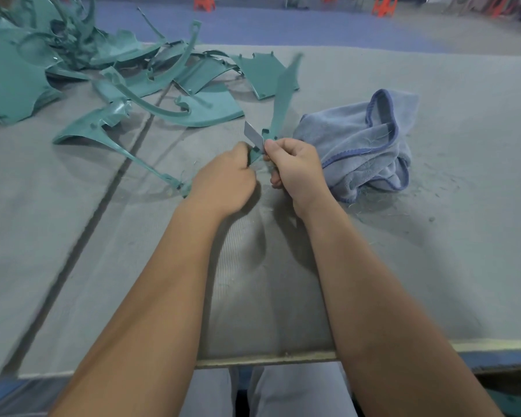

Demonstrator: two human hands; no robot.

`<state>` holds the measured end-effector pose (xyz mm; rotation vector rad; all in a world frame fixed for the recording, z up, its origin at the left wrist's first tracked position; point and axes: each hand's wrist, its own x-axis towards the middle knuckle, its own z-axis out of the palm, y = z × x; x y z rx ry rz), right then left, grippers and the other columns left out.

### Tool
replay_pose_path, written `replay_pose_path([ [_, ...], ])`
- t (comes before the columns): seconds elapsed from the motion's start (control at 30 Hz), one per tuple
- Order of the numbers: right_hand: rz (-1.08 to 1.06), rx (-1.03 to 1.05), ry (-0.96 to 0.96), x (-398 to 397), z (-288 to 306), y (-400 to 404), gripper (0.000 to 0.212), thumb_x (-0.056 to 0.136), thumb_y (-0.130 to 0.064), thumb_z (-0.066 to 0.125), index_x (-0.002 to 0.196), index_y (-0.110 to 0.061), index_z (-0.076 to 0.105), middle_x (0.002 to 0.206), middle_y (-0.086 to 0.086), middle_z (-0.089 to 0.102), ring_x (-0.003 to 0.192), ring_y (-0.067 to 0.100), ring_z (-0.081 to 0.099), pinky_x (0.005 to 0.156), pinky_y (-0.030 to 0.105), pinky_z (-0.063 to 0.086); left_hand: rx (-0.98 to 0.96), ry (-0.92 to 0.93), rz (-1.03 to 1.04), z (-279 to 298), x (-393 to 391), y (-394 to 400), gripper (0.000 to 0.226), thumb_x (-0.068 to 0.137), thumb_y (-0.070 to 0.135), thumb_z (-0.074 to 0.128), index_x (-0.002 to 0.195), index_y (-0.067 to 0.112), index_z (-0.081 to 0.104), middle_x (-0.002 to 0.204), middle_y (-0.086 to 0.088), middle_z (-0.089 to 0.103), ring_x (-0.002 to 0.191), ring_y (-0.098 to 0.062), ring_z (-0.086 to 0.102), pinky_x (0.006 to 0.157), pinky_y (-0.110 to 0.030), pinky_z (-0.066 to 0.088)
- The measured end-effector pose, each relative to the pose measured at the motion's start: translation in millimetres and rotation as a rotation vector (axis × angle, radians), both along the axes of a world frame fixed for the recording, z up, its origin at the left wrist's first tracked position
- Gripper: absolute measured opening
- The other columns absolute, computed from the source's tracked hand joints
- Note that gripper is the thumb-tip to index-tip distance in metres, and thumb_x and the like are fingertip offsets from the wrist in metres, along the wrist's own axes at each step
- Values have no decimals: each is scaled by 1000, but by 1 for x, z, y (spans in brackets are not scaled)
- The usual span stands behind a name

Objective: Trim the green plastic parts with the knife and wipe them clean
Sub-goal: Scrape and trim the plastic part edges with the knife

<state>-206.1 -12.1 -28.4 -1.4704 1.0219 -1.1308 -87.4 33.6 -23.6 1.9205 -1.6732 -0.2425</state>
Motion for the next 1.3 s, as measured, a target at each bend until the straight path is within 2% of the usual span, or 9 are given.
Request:
replay_pose_path([
  [0.13,39,56,-11,0,1,-1,32,95,-19,56,63,-14,56,46,0,45,42,11,40,48,24,35,91,441,15,4,0,5,33,71,39,47,98,28,63,71,7,60,66,-18,57,63,-32,44],
  [0.27,44,83,-64,0,1,0,35,96,-15,54,61,-14,55,47,-9,47,46,11,37,45,18,32,38,554,-34,5,5,3,33,70,53,58,92,31,69,74,14,63,75,-9,57,77,-34,44],
  [0.4,66,39,-28,-3,1,1,39,96,-15,54,57,-14,53,46,-6,46,38,4,34,40,14,28,-28,537,-85,2,11,2,13,86,47,62,82,36,67,66,25,64,62,11,54,68,-25,41],
  [0.6,-47,-64,77,1,-2,2,38,93,-20,60,65,5,56,46,-5,37,43,4,29,44,16,28,-29,540,-100,0,14,0,26,94,41,56,84,22,70,57,19,51,56,0,45,63,-26,39],
  [0.7,-116,-116,93,4,-3,4,41,91,-23,62,74,13,55,52,1,36,47,8,29,49,24,29,-27,514,-90,0,13,0,27,95,44,56,74,32,69,55,17,48,60,-5,45,63,-28,38],
  [0.93,-162,-125,109,4,-2,4,38,91,-23,62,68,7,56,50,-1,38,51,13,32,54,30,31,-76,503,-88,4,6,1,39,94,41,59,57,33,66,64,-3,39,60,-12,34,58,-28,27],
  [1.1,-218,-192,211,4,-1,6,46,91,-24,61,51,-19,38,44,-10,31,48,9,29,52,29,29,-93,514,-47,5,4,2,42,93,42,60,54,27,63,63,-5,39,52,-10,29,55,-28,24],
  [1.23,-291,-253,302,1,2,7,49,91,-26,59,50,-22,32,39,-10,36,45,9,31,48,28,24,-145,542,2,5,0,1,33,86,51,64,75,22,75,63,-8,43,60,-14,37,62,-31,32],
  [1.3,-324,-277,310,-2,3,7,50,92,-25,58,50,-21,30,42,-7,31,46,10,31,47,30,23,-157,510,43,3,-3,-1,46,78,65,62,82,21,76,65,-15,48,61,-14,38,62,-32,34],
])
